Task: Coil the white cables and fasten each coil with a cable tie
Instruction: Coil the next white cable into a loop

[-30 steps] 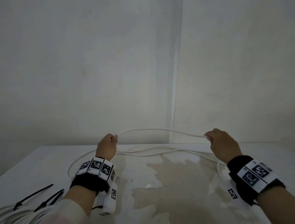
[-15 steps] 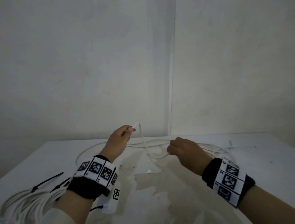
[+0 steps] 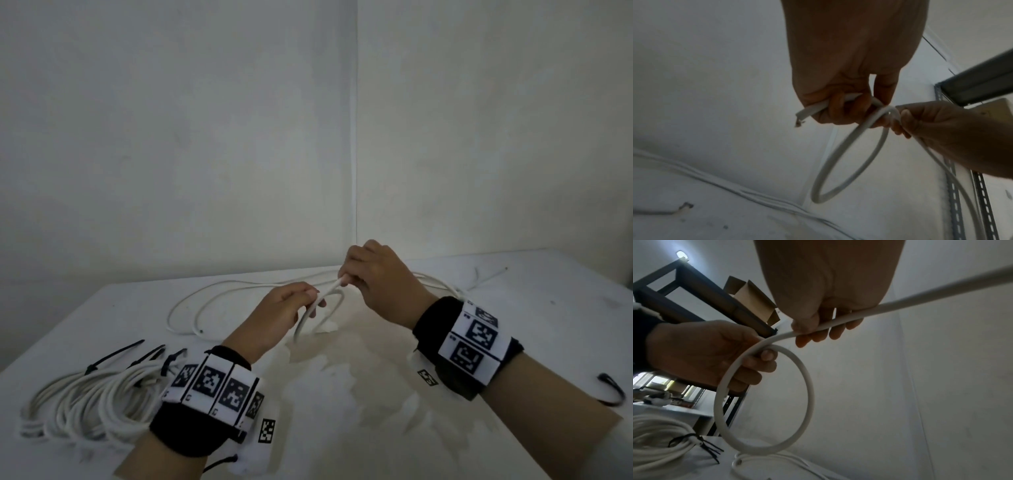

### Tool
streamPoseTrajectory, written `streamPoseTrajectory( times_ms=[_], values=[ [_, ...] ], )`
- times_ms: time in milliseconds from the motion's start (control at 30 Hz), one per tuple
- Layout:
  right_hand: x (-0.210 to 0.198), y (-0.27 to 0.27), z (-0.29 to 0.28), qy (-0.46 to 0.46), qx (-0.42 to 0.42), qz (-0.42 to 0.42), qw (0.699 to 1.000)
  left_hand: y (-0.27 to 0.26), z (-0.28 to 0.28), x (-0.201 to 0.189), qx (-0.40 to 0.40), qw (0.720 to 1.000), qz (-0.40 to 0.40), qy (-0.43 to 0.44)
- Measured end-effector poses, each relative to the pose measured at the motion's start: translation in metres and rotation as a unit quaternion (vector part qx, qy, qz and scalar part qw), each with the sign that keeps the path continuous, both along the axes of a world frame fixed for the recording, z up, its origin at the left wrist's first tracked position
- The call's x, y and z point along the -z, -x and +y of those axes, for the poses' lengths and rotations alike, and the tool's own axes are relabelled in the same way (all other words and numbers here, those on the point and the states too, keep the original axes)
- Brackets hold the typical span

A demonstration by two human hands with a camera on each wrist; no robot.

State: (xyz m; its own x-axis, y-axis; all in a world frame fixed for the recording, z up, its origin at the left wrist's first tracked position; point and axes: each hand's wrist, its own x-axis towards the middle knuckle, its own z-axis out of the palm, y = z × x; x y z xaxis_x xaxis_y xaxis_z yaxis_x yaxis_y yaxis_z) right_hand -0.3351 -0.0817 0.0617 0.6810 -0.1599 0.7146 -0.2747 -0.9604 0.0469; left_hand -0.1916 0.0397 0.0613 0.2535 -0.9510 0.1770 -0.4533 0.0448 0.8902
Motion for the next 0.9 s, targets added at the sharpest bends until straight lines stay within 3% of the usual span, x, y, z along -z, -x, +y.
streamPoseTrajectory(
  times_ms=[167,333,433,600,767,900],
  values=[
    [0.000,0.009,0.003,-0.112,-0.019,-0.028,0.993,0.008,0.006,0.004,0.018,1.000,-0.024,-0.004],
    [-0.005,0.024,0.008,-0.221,0.035,0.016,0.974,0.017,0.010,0.000,0.023,0.997,-0.074,0.012],
    [-0.007,0.035,0.002,-0.230,0.040,-0.015,0.972,0.021,0.013,-0.001,0.025,0.996,-0.085,0.026],
    [-0.003,0.044,0.006,-0.263,0.037,0.010,0.964,0.032,0.016,-0.002,0.038,0.997,-0.053,0.027],
    [-0.004,0.045,0.032,-0.194,-0.017,-0.011,0.981,0.044,0.015,-0.013,0.042,0.998,-0.023,0.050],
    [-0.016,0.050,0.031,-0.264,0.008,0.003,0.965,0.048,0.018,-0.015,0.030,0.999,-0.010,0.043]
  ],
)
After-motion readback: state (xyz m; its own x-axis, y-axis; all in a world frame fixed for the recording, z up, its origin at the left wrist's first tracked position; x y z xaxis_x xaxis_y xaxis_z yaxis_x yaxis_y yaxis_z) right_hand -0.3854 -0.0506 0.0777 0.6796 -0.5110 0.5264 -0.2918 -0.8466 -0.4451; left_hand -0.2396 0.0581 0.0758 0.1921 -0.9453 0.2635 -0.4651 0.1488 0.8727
